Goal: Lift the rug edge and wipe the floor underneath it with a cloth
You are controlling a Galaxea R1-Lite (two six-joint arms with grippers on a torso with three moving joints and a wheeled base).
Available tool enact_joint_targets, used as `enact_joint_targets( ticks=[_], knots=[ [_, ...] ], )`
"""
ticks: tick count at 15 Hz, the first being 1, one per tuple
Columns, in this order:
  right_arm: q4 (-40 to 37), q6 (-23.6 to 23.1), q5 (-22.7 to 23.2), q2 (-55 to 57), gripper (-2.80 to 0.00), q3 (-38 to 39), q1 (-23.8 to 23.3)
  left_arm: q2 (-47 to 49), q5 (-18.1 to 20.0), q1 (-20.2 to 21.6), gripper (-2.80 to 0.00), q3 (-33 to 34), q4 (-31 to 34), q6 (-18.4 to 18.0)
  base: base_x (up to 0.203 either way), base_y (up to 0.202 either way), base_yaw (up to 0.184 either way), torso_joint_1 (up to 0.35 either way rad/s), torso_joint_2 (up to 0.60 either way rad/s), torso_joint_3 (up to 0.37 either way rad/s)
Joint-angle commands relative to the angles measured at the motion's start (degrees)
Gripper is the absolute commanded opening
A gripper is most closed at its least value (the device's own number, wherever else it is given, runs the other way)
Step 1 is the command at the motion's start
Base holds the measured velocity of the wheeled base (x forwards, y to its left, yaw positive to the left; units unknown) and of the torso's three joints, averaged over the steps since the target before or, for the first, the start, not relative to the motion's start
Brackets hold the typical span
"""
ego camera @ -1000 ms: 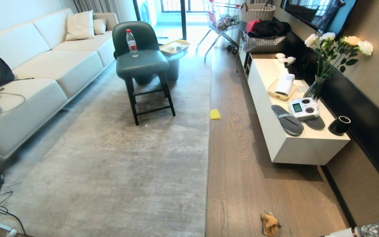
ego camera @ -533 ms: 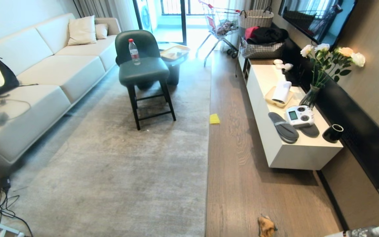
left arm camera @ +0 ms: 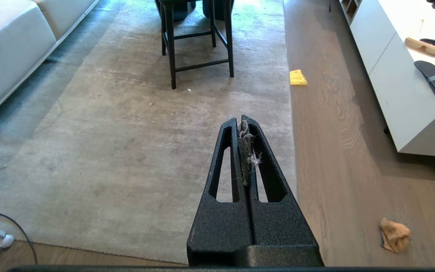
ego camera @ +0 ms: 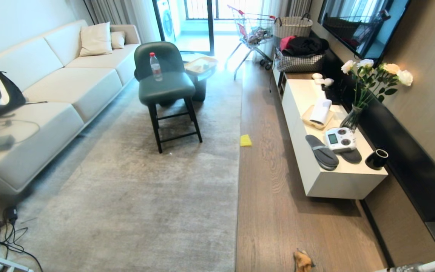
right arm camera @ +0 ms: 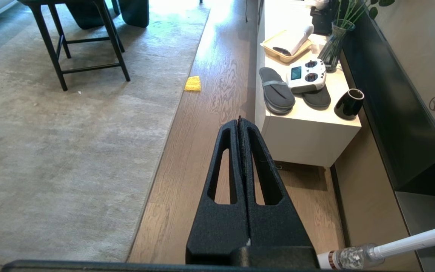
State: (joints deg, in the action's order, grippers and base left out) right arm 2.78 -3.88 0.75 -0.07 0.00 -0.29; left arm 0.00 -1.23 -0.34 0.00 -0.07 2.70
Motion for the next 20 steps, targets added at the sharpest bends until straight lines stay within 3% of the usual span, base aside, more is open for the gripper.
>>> enact_joint_targets(
  ticks=[1,14,20],
  knots=[
    [0.0,-0.1,0.0,0.1,-2.80,0.0,0.0,0.0,0.0,0.0,-2.80,0.0,0.0,0.0,0.000,0.000,0.000,0.142,-0.34,-0.201],
    [0.1,0.4,0.0,0.1,-2.80,0.0,0.0,0.0,0.0,0.0,-2.80,0.0,0.0,0.0,0.000,0.000,0.000,0.146,-0.32,-0.176],
    [0.1,0.6,0.1,0.1,-2.80,0.0,0.0,0.0,0.0,0.0,-2.80,0.0,0.0,0.0,0.000,0.000,0.000,0.036,-0.07,-0.039]
  ],
)
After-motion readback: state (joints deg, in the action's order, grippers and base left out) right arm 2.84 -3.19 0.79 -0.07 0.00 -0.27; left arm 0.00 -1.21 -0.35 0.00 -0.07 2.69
